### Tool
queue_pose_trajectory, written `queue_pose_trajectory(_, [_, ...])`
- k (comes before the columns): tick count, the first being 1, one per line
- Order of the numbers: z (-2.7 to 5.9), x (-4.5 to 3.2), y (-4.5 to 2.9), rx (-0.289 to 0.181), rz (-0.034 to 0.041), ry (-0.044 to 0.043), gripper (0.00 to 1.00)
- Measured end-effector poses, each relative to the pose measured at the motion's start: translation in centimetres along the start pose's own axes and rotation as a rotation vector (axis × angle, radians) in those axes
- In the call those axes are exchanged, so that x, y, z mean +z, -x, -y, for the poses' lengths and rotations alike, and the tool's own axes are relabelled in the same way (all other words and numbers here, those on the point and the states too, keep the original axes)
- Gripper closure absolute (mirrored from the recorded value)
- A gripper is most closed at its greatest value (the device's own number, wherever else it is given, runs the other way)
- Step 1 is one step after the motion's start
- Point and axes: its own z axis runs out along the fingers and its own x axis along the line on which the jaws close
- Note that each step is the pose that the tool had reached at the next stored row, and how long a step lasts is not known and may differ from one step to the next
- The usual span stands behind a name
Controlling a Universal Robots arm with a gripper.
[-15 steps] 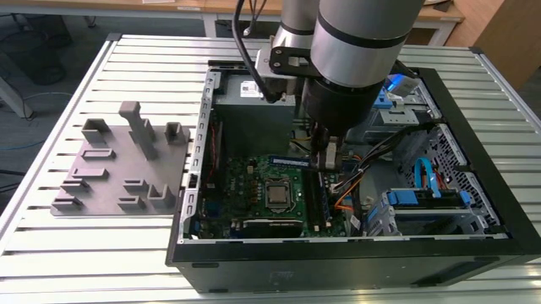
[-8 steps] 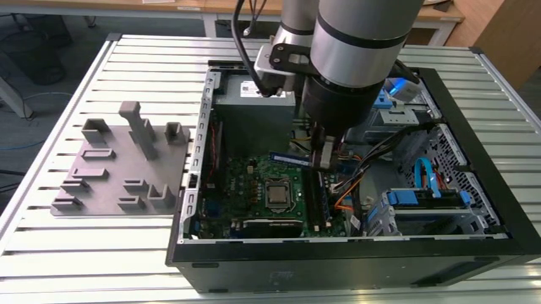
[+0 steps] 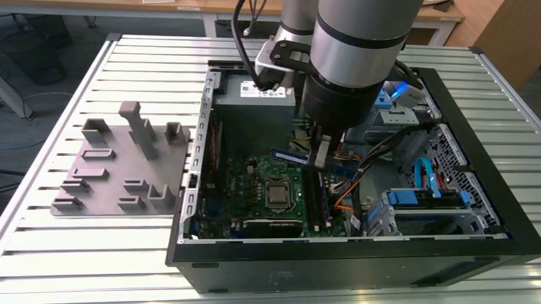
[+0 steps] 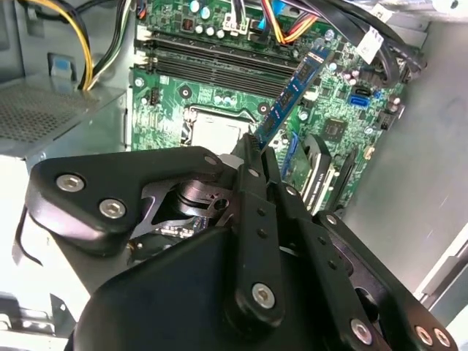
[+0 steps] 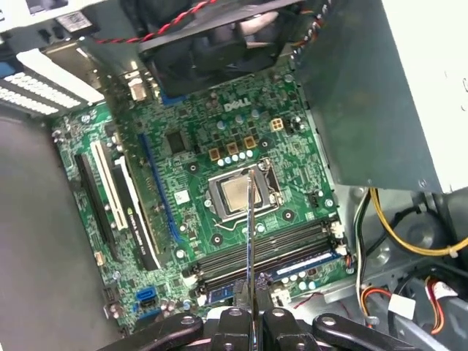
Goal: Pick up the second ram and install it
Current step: 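Insert the second ram into the second slot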
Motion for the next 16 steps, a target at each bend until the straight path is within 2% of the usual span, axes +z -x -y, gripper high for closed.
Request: queue_pose_trajectory(16, [0.00,0.02,0.00,0.130,-0.0011,-0.0065,0.86])
